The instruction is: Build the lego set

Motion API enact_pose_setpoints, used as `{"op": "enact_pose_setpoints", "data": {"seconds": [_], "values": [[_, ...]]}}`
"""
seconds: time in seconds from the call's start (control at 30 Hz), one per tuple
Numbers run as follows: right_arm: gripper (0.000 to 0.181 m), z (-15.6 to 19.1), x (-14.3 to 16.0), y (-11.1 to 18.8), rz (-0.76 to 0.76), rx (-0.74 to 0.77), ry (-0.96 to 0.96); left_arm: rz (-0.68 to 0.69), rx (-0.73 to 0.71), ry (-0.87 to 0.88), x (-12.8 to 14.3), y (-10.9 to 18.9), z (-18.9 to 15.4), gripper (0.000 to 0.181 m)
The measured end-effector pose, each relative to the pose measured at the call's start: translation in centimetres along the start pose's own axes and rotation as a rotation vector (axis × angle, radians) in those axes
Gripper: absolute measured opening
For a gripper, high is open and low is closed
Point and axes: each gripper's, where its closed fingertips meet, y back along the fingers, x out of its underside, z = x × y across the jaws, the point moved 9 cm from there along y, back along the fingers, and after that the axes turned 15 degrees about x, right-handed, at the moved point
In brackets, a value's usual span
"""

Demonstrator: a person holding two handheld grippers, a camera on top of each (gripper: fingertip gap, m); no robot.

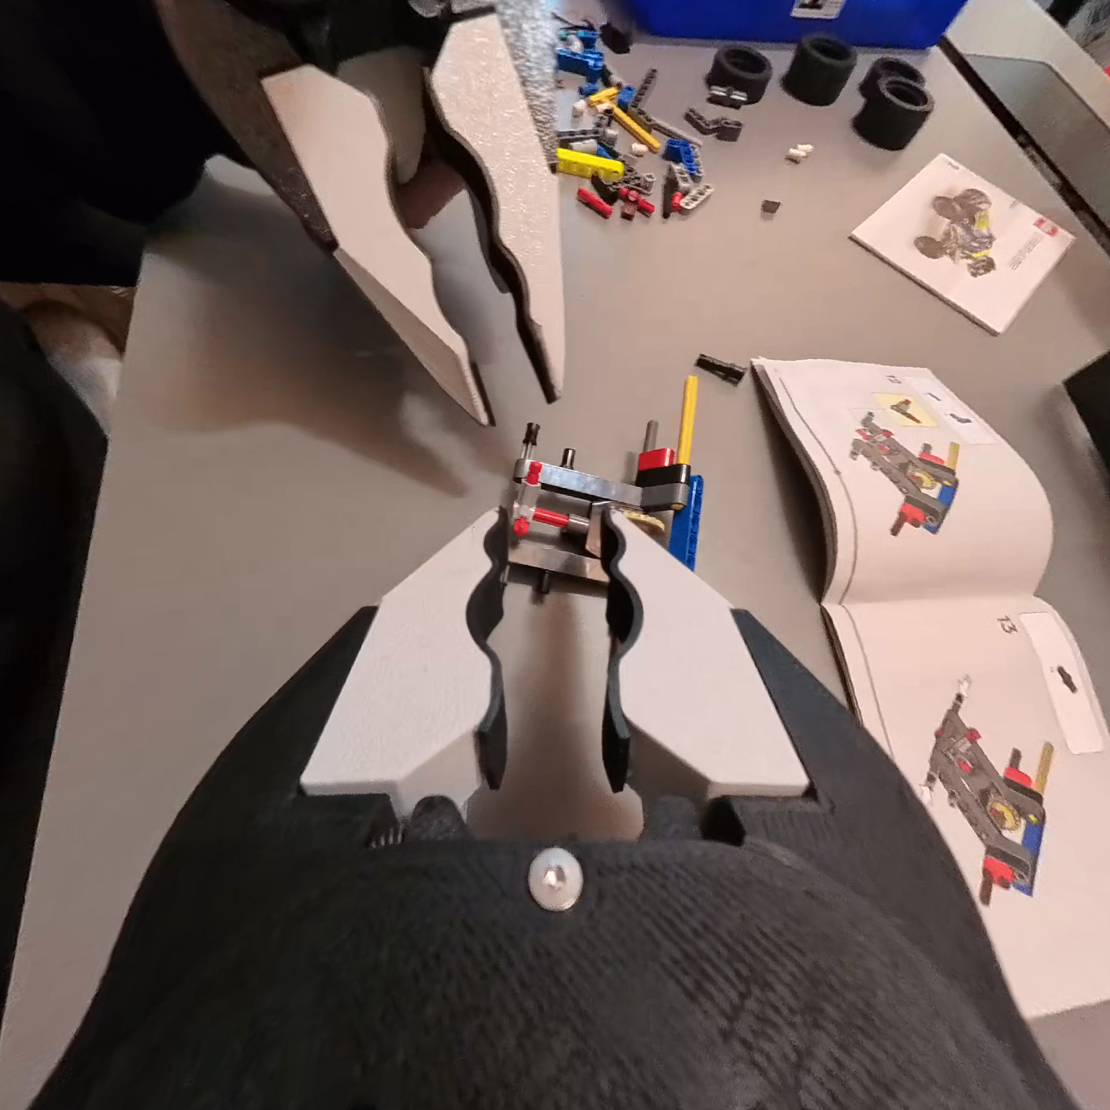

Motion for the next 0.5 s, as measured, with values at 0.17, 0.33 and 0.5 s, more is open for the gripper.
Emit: {"op": "enact_pose_setpoints", "data": {"seconds": [0.17,0.33,0.5], "values": [[0.021,0.6,0.3,-0.4,0.012,-0.014,-0.005,0.072,-0.031,-0.058,0.5,-0.9,-0.3,0.019],[0.011,1.1,0.5,-1.0,0.034,-0.007,0.022,0.059,-0.088,-0.100,0.3,-1.3,-0.3,0.017],[0.005,1.0,0.5,-1.2,0.030,-0.002,0.014,0.099,-0.099,-0.169,0.0,-1.8,-0.6,0.010]]}}
